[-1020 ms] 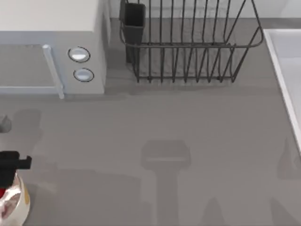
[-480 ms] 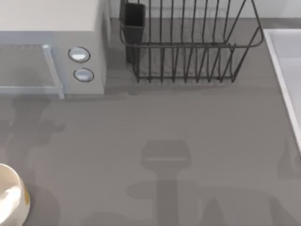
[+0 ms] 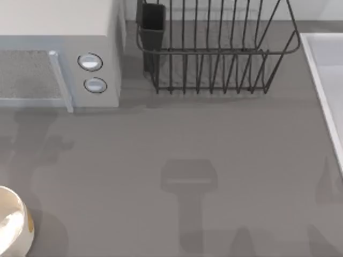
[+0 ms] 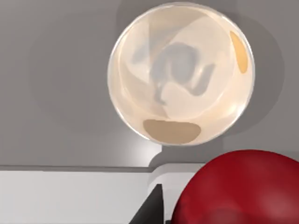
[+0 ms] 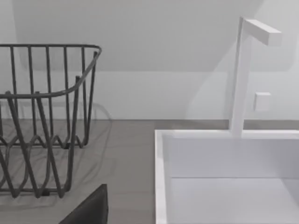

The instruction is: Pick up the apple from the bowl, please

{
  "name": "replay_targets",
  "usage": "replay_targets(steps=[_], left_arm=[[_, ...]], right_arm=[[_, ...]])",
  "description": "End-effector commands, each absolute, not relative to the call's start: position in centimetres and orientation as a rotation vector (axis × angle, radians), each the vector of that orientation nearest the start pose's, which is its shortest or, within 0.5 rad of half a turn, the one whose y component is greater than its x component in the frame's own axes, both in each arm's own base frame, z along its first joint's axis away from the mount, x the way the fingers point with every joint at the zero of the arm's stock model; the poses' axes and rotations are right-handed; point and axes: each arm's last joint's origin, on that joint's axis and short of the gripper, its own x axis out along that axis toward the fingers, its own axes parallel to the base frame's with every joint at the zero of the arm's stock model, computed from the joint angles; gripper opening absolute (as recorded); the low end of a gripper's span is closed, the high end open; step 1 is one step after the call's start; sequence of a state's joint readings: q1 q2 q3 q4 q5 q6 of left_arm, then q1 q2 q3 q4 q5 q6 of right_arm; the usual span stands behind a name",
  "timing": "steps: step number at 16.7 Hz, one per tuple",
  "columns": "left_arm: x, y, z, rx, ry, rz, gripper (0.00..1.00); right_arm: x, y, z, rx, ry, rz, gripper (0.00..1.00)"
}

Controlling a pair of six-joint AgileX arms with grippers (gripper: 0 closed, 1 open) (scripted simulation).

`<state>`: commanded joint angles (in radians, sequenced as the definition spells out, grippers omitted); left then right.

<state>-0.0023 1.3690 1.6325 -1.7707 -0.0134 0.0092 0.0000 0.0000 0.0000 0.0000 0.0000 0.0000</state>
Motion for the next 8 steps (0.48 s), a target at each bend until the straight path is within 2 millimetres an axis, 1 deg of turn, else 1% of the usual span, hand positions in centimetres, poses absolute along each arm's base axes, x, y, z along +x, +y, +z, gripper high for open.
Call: replay_targets(steps=[2,4,6,8], left_arm=[[20.2,0.4,38.1,0.02,1.511,0.003,0.0],[21.2,-0.3,37.7,0.018,1.519,0.001,0.0],[23.2,-2.2,36.9,0.014,1.533,-0.002,0.0],[25.3,-5.4,35.5,0.013,1.546,-0.007,0.0]], right_arm=[[10.6,-0.1,16.0,0.0,0.0,0.0,1.0],[10.6,-0.1,16.0,0.0,0.0,0.0,1.0],[10.6,-0.1,16.0,0.0,0.0,0.0,1.0],[10.6,-0.1,16.0,0.0,0.0,0.0,1.0]])
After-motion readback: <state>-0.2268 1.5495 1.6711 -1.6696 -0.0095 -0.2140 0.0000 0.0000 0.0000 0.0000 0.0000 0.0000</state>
